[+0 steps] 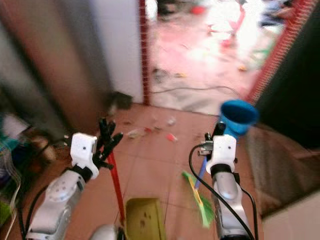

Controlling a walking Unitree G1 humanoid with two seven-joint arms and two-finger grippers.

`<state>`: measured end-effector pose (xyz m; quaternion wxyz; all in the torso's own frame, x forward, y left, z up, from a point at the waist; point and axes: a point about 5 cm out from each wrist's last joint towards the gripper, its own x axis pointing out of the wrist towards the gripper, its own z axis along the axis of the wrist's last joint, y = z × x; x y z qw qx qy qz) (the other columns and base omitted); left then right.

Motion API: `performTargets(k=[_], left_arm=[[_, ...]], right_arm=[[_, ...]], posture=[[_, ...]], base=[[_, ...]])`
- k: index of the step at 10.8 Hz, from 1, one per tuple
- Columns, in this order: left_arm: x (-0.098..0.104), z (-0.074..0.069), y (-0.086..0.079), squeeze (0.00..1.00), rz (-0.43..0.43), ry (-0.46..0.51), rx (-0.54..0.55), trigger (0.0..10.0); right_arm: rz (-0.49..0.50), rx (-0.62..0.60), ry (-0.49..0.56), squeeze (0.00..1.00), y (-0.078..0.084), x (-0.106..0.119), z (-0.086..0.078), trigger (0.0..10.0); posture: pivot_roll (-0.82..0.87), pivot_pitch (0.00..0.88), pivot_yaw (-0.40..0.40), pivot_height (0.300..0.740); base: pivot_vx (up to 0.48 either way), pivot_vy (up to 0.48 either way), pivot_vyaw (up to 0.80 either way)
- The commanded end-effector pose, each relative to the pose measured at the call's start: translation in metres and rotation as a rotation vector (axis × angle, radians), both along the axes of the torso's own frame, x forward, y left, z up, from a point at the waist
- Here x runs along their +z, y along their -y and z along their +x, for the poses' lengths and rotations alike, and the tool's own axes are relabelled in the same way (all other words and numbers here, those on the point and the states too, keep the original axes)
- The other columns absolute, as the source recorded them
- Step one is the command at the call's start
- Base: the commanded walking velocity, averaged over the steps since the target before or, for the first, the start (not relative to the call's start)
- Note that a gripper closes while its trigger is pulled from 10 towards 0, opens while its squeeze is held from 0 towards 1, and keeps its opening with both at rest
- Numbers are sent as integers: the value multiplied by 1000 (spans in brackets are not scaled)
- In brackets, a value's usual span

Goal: Sweep floor

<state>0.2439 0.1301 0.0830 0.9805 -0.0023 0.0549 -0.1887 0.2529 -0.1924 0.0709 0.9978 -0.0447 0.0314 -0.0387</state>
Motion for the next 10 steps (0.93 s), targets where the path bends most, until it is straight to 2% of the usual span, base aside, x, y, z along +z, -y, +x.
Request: performTargets(k=[1, 3, 4, 7, 10], left_arm=[[13, 4, 3, 0, -11, 59, -17, 10000], [13, 4, 4, 0, -19, 55, -22, 10000], [13, 4, 4, 0, -16, 56, -19, 10000], [13, 4, 4, 0, -22, 56, -13, 10000], [15, 10, 6, 0, -16, 59, -39, 10000]], right_arm=[[-8, -15, -28, 0, 4, -3, -2, 10000], [-10, -14, -27, 0, 5, -3, -2, 10000], [-11, -14, -27, 0, 5, -3, -2, 10000], [-14, -16, -31, 0, 6, -3, -2, 10000], [-19, -14, -31, 0, 6, -2, -3, 10000]], posture=[[-3, 0, -4, 740], [-5, 0, -6, 740], [-6, 0, -7, 740], [-9, 0, -8, 740], [-13, 0, -16, 740]], base=[[0, -322, 0], [0, -345, 0], [0, 0, 0], [0, 0, -750], [0, 0, -148]])
